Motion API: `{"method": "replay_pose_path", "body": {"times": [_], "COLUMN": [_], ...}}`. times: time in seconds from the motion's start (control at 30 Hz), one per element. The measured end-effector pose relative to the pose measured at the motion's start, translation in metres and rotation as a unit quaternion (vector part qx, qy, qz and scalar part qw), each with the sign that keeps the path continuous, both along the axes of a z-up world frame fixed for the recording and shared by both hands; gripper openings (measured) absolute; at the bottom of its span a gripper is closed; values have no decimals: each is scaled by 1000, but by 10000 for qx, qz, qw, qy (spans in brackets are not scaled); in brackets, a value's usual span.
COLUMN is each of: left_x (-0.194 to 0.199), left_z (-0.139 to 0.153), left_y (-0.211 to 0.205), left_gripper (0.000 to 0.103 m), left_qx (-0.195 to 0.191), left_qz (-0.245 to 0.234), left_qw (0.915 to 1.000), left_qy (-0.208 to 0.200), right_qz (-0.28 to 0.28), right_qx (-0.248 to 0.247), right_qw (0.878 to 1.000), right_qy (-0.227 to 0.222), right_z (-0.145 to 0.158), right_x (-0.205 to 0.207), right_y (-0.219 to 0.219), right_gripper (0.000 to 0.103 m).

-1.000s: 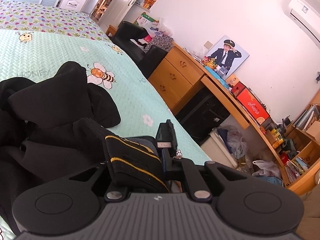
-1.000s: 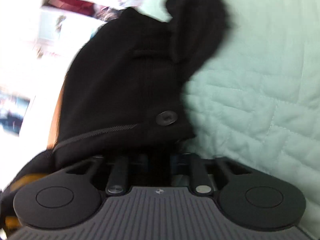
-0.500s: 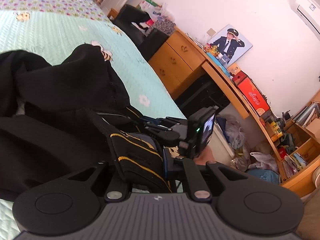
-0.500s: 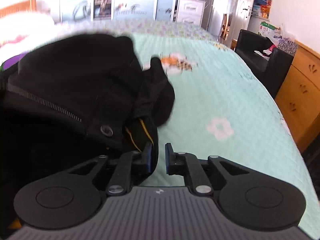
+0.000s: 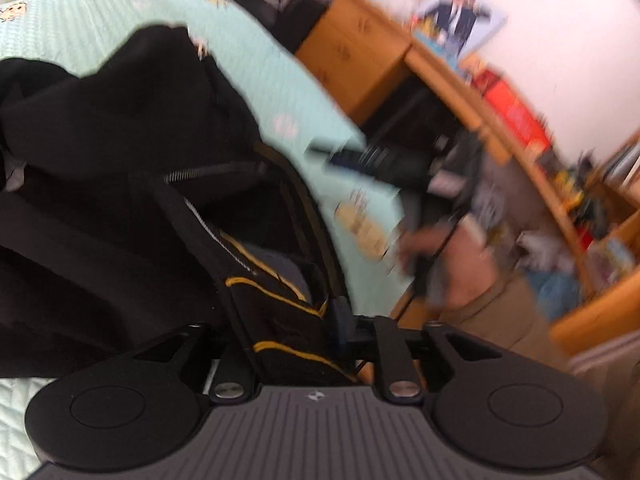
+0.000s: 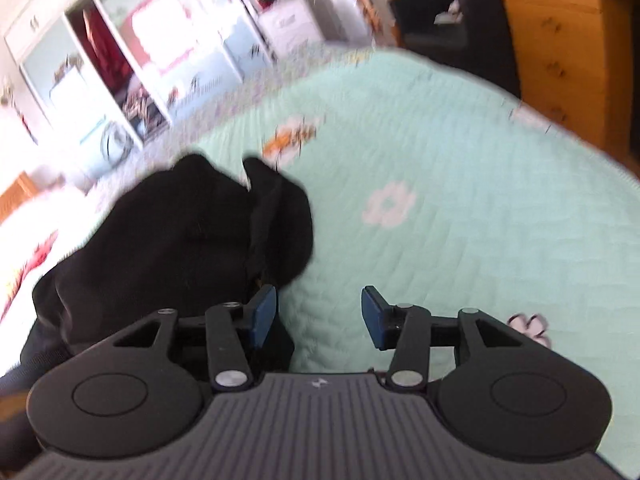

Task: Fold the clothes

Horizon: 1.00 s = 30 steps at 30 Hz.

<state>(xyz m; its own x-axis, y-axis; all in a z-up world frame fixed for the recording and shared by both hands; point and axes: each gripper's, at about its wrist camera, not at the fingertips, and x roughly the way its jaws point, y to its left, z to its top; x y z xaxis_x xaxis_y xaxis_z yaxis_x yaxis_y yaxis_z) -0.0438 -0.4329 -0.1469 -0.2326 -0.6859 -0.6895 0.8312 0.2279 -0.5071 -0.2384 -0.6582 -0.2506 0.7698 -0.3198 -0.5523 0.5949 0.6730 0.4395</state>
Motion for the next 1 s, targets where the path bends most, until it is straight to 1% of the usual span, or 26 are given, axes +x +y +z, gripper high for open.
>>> {"method": "replay_pose_path", "body": {"times": [0.03, 0.07, 0.1, 0.13, 0.17, 0.2, 0.27, 0.33, 0.43, 0.47, 0.53, 0.6, 0.67, 0.73, 0.77, 0.8, 0.83, 0.87, 0.9, 0.93, 0.97, 1.0], "left_x": [-1, -1, 1, 3, 5, 7, 9, 11, 13, 16, 22, 27, 31, 38, 43, 48, 55, 62, 69, 77, 85, 94], "left_z": [-3, -5, -6, -6, -7, -7, -7, -8, -10, -10, -14, -23, -24, -21, -20, -18, -14, -10, -5, 1, 7, 12], "left_y": [-1, 1, 4, 6, 9, 12, 20, 31, 47, 53, 65, 85, 104, 126, 138, 149, 159, 168, 176, 184, 193, 198], "left_gripper": [50, 54, 57, 59, 61, 65, 66, 70, 71, 71, 71, 71, 71, 71, 71, 71, 71, 71, 71, 71, 71, 71], "left_qx": [124, 178, 205, 270, 336, 402, 550, 645, 730, 718, 739, 853, 943, 870, 809, 744, 649, 551, 419, 226, 30, -187], "left_qz": [-9, 20, 60, 88, 116, 143, 186, 246, 374, 416, 529, 580, 685, 967, 1134, 1305, 1508, 1707, 1893, 2101, 2307, 2497], "left_qw": [9999, 9997, 9996, 9995, 9993, 9990, 9982, 9976, 9966, 9965, 9954, 9925, 9905, 9884, 9867, 9848, 9827, 9803, 9779, 9744, 9701, 9647], "left_qy": [-82, -147, -188, -171, -153, -137, -114, -92, -25, 41, 314, 652, 737, 790, 836, 875, 856, 832, 783, 764, 754, 820], "right_qz": [-35, 80, 222, 411, 544, 583, 612, 380, 34, 7, 134, 216, 137, 70, 40, 34, 106, 270, 432, 728, 1252, 1767], "right_qx": [147, 471, 893, 1484, 1990, 2360, 3021, 3341, 3687, 3706, 3588, 3434, 3337, 3132, 2984, 2725, 2330, 1797, 1258, 656, -52, -759], "right_qw": [9995, 9968, 9911, 9806, 9686, 9593, 9385, 9257, 9145, 9128, 9155, 9189, 9241, 9324, 9380, 9470, 9588, 9712, 9805, 9855, 9825, 9720], "right_qy": [-260, -634, -963, -1212, -1387, -1440, -1553, -1731, -1667, -1716, -1817, -1929, -1858, -1803, -1765, -1702, -1624, -1539, -1449, -1387, -1375, -1352], "right_z": [2, 2, -1, -10, -20, -30, -48, -55, -59, -56, -48, -50, -54, -51, -49, -43, -33, -19, -5, 9, 25, 42], "right_x": [1, 4, 8, 13, 17, 22, 30, 32, 36, 35, 36, 50, 62, 69, 72, 76, 82, 91, 100, 111, 127, 143], "right_y": [-2, -4, -4, -4, -2, 1, 7, 7, 4, 5, 10, 12, 10, 9, 9, 11, 15, 22, 29, 41, 63, 84], "right_gripper": [51, 51, 52, 54, 58, 59, 59, 60, 61, 61, 62, 61, 59, 50, 37, 26, 22, 22, 22, 22, 22, 22]}}
